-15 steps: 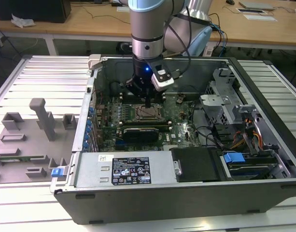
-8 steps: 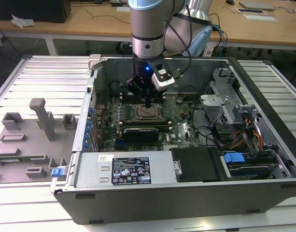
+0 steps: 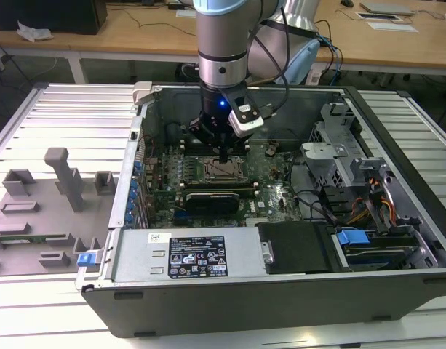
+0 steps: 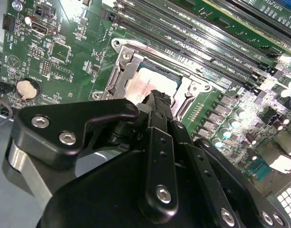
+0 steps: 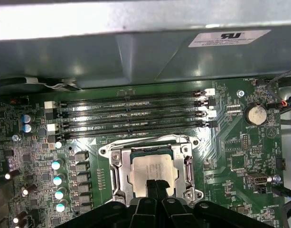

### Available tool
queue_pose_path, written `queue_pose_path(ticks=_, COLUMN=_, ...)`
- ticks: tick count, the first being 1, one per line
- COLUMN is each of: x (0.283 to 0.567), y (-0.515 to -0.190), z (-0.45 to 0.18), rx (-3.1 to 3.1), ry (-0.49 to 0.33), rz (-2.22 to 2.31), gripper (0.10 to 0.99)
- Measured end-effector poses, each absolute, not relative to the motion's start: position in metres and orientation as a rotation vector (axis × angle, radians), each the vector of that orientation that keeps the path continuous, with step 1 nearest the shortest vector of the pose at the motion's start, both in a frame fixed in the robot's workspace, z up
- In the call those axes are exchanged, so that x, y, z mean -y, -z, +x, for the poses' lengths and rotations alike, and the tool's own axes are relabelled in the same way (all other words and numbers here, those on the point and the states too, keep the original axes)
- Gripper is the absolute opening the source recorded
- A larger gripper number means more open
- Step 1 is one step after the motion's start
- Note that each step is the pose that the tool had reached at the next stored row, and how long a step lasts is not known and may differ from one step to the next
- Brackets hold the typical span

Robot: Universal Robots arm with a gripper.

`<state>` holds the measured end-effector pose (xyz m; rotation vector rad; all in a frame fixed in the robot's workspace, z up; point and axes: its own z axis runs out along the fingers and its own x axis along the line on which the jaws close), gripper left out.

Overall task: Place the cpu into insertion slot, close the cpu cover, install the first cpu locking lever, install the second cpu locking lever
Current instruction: 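Install the second cpu locking lever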

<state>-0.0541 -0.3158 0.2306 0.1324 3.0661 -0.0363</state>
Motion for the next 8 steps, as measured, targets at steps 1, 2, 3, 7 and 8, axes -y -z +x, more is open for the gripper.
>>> queue_pose_path(ticks=1, x=0.3158, y=-0.2306, z=-0.0541, rx=-3.066, ry=0.036, rz=0.132, gripper=0.106)
queue_pose_path(ticks=2, x=0.3158, y=-0.2307, z=-0.0541, rx=-3.066, ry=0.036, rz=0.132, gripper=0.106)
queue_pose_path(ticks=3, x=0.3158, y=-0.2307, z=-0.0541, rx=-3.066, ry=0.036, rz=0.132, gripper=0.106)
queue_pose_path(ticks=7, x=0.3158, y=-0.2308, z=-0.0541, rx=-3.066, ry=0.036, rz=0.132, gripper=0.106)
queue_pose_path(ticks=8, x=0.3158, y=-0.2308, z=-0.0541, rx=-3.066, ry=0.036, rz=0.132, gripper=0.106)
